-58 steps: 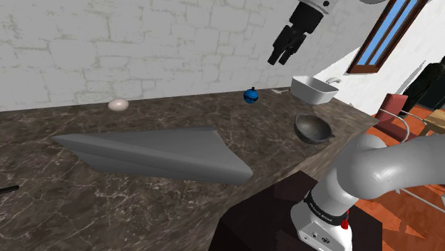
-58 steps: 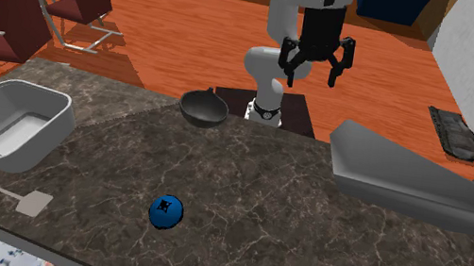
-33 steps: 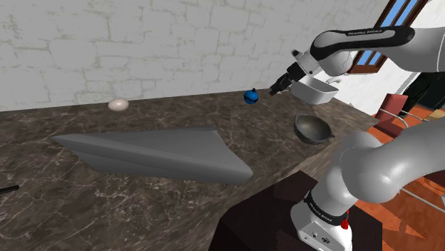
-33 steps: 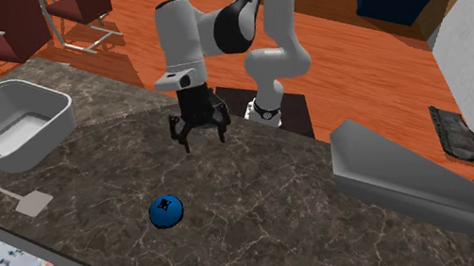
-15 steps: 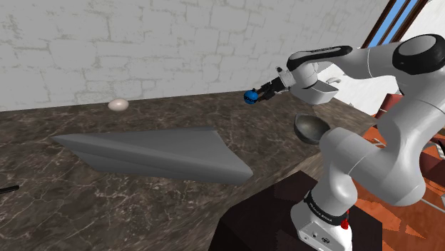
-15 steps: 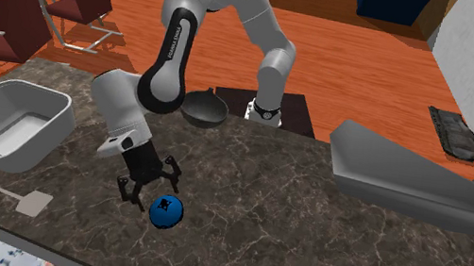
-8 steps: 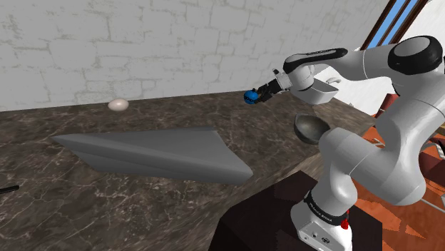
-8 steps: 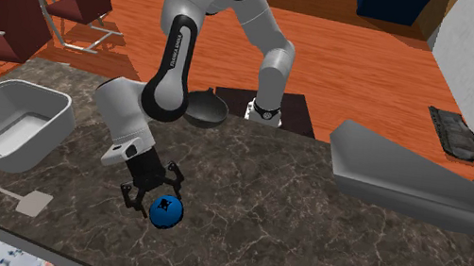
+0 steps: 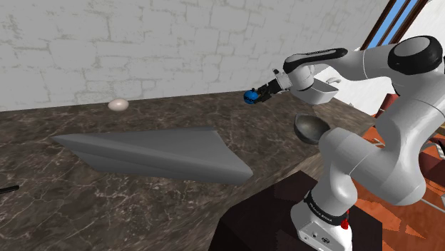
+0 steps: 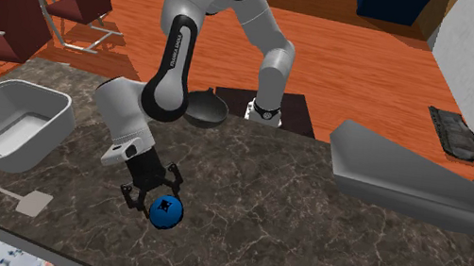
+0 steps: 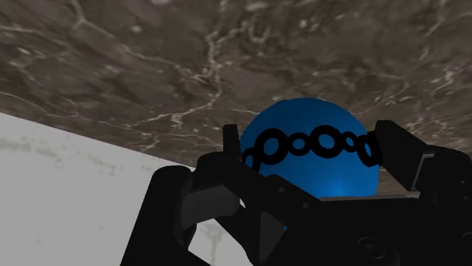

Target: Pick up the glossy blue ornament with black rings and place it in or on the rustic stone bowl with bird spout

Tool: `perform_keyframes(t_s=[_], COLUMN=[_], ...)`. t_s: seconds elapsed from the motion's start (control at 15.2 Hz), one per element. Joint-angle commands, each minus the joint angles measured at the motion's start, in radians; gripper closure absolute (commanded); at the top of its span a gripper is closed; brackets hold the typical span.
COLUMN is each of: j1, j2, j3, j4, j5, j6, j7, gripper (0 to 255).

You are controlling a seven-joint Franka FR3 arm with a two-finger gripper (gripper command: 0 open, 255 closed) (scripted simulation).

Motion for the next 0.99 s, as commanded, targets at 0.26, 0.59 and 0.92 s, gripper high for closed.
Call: perform_keyframes(t_s=[0.26, 0.59, 0.92], j1=[0.0, -0.04, -0.08], j2=[0.0, 0.036, 0.07], j3=[-0.001, 0.049, 0.098], j4=[-0.001, 0.013, 0.033], j5=[0.0, 0.019, 0.036], j6=[0.001, -0.047, -0.095], j7=[0.0, 0.017, 0.035], gripper=[255, 255, 255])
